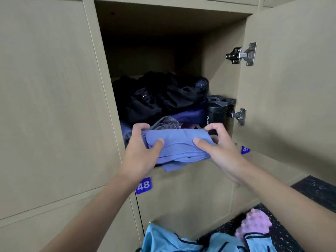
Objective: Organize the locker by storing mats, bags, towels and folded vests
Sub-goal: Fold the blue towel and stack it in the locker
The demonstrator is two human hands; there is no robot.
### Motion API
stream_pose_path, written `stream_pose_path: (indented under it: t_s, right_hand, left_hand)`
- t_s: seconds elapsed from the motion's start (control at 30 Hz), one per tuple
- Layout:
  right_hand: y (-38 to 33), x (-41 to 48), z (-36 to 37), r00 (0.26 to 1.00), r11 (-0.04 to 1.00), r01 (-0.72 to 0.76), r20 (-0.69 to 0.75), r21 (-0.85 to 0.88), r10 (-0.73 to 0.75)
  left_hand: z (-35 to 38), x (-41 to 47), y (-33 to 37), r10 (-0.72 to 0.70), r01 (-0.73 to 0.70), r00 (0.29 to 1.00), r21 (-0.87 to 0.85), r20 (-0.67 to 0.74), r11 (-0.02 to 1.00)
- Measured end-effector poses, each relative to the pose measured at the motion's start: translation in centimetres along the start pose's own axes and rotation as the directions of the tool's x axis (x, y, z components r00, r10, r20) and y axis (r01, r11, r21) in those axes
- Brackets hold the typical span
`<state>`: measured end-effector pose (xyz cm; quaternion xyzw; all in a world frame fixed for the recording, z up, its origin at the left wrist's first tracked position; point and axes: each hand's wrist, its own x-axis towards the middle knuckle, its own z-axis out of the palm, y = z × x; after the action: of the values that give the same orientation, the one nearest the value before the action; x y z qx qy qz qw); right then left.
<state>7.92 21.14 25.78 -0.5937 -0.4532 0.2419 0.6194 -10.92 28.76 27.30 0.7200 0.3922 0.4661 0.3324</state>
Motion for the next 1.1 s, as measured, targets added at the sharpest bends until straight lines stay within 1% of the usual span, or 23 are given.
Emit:
stream_pose_path:
  t_s: [0.07, 0.13, 0.2, 0.23, 0.3, 0.33, 0.37, 0.43, 0.47, 0.5, 0.53, 0.57, 0.6, 0.63, 0.7, 0.8, 0.87, 0.93, 1.0, 1.07, 1.1]
  right_hand:
    - [0.1, 2.7, 2.0, 0.999, 0.999, 0.040, -0.020, 0.000, -0.040]
    - [0.1, 5.1, 3.7, 0.999, 0.999, 0.052, -0.006, -0.001, -0.052]
    - [0.0, 7.3, 4.9, 0.999, 0.999, 0.052, 0.019, -0.007, -0.051]
    - [-0.1, 8.2, 5.4, 0.998, 0.998, 0.054, 0.027, -0.010, -0.054]
    - [-0.4, 10.0, 6.4, 0.997, 0.997, 0.072, 0.036, -0.025, -0.071]
    - [-0.5, 10.7, 7.0, 0.996, 0.996, 0.086, 0.037, -0.033, -0.085]
    - [-0.3, 11.4, 7.5, 0.994, 0.993, 0.104, 0.040, -0.056, -0.102]
    - [0.3, 12.5, 8.4, 0.988, 0.977, 0.152, 0.054, -0.151, -0.146]
    - [0.8, 13.0, 8.6, 0.980, 0.942, 0.198, 0.057, -0.272, -0.189]
    - [1.3, 13.4, 8.7, 0.965, 0.861, 0.255, 0.063, -0.441, -0.253]
    - [1.8, 13.7, 8.6, 0.944, 0.748, 0.304, 0.079, -0.589, -0.321]
    - [2.2, 14.0, 8.4, 0.920, 0.670, 0.351, 0.109, -0.654, -0.376]
    - [2.5, 14.3, 8.1, 0.909, 0.663, 0.392, 0.160, -0.638, -0.384]
    - [2.7, 14.5, 8.0, 0.907, 0.711, 0.418, 0.220, -0.565, -0.358]
    - [3.4, 15.0, 8.2, 0.913, 0.825, 0.389, 0.293, -0.410, -0.285]
    - [4.9, 16.0, 9.2, 0.939, 0.877, 0.322, 0.240, -0.357, -0.247]
    - [5.3, 16.5, 9.6, 0.953, 0.896, 0.274, 0.222, -0.350, -0.205]
    - [5.1, 17.0, 9.5, 0.952, 0.884, 0.277, 0.235, -0.378, -0.197]
    - [4.5, 17.2, 9.2, 0.939, 0.854, 0.333, 0.226, -0.399, -0.261]
    - [3.1, 17.1, 9.2, 0.919, 0.868, 0.385, 0.218, -0.315, -0.328]
    - [2.3, 17.1, 9.5, 0.908, 0.868, 0.405, 0.240, -0.286, -0.344]
  left_hand:
    - [0.2, 1.2, -0.4, 0.076, -0.070, 0.992, 0.062, -0.101, 0.996]
    - [0.7, 2.1, -0.8, 0.142, -0.119, 0.980, 0.163, -0.138, 0.979]
    - [1.6, 2.8, -1.2, 0.238, -0.176, 0.957, 0.325, -0.164, 0.929]
    - [2.0, 3.1, -1.5, 0.304, -0.205, 0.938, 0.437, -0.169, 0.876]
    - [2.5, 4.1, -2.3, 0.430, -0.241, 0.892, 0.656, -0.141, 0.716]
    - [2.5, 4.8, -2.9, 0.451, -0.232, 0.884, 0.724, -0.121, 0.649]
    - [2.6, 5.4, -3.5, 0.451, -0.213, 0.886, 0.766, -0.111, 0.607]
    - [2.8, 6.1, -4.9, 0.394, -0.162, 0.915, 0.823, -0.080, 0.544]
    - [3.0, 6.3, -5.6, 0.356, -0.143, 0.933, 0.847, -0.058, 0.512]
    - [3.3, 6.5, -6.2, 0.326, -0.129, 0.944, 0.861, -0.045, 0.492]
    - [3.5, 6.6, -6.7, 0.299, -0.118, 0.954, 0.865, -0.038, 0.487]
    - [3.7, 6.8, -7.1, 0.277, -0.108, 0.960, 0.868, -0.035, 0.486]
    - [3.8, 7.1, -7.4, 0.265, -0.100, 0.963, 0.871, -0.036, 0.481]
    - [3.9, 7.4, -7.6, 0.265, -0.094, 0.963, 0.875, -0.040, 0.475]
    - [3.9, 7.9, -7.9, 0.264, -0.084, 0.963, 0.879, -0.048, 0.469]
    - [4.1, 8.4, -8.6, 0.244, -0.080, 0.969, 0.887, -0.038, 0.455]
    - [4.3, 8.6, -9.3, 0.246, -0.096, 0.969, 0.893, -0.017, 0.440]
    - [4.4, 8.7, -9.8, 0.259, -0.107, 0.966, 0.895, -0.010, 0.433]
    - [4.5, 8.7, -9.9, 0.275, -0.108, 0.961, 0.895, -0.016, 0.432]
    - [4.5, 8.8, -10.0, 0.283, -0.110, 0.959, 0.892, -0.020, 0.438]
    - [4.6, 8.7, -10.1, 0.289, -0.115, 0.957, 0.890, -0.020, 0.441]
